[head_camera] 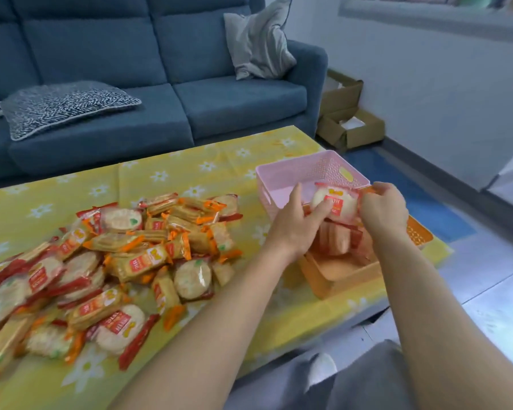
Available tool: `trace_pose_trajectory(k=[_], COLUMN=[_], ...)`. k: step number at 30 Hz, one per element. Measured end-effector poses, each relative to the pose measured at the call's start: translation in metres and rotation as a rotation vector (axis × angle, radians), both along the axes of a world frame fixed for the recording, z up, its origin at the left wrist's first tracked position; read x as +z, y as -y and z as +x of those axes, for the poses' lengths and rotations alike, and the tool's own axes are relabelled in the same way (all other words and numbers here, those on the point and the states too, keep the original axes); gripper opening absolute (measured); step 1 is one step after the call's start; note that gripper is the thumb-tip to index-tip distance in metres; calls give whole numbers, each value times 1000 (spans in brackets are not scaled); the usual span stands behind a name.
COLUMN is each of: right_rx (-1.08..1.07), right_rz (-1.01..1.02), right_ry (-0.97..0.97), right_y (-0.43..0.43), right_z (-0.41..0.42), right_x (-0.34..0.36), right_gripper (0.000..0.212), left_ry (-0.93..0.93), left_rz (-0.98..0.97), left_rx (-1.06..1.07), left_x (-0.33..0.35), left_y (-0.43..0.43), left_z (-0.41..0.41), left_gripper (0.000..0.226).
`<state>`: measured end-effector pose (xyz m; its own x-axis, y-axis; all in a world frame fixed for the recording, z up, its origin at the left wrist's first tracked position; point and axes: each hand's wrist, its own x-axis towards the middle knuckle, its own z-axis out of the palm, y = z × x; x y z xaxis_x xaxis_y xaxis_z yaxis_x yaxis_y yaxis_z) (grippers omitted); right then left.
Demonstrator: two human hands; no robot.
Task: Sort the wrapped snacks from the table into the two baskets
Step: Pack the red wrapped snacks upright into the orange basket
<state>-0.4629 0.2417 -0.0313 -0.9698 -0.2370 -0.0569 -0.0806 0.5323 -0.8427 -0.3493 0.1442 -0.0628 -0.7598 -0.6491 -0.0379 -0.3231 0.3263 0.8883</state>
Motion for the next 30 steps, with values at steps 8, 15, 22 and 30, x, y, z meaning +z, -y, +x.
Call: trace_pose_trajectory(k=[8, 15, 22, 30], right_rx=[585, 881, 1073, 712], right_rz=[456, 589, 475, 30], right_ry=[-5, -60, -114, -109], right_y=[12, 33, 47, 47], right_z=[9, 43, 58, 44], right_x=[-17, -33, -19, 1], right_gripper=[26, 53, 8, 22], left_ry=[379, 555, 491, 418], left_rz=[-729, -729, -596, -662], left_rx=[-203, -214, -95, 84], left_x=[-10, 1, 0, -1], left_y=[19, 38, 49, 45], left_z=[32, 90, 109, 88], left_gripper=[50, 41, 57, 29])
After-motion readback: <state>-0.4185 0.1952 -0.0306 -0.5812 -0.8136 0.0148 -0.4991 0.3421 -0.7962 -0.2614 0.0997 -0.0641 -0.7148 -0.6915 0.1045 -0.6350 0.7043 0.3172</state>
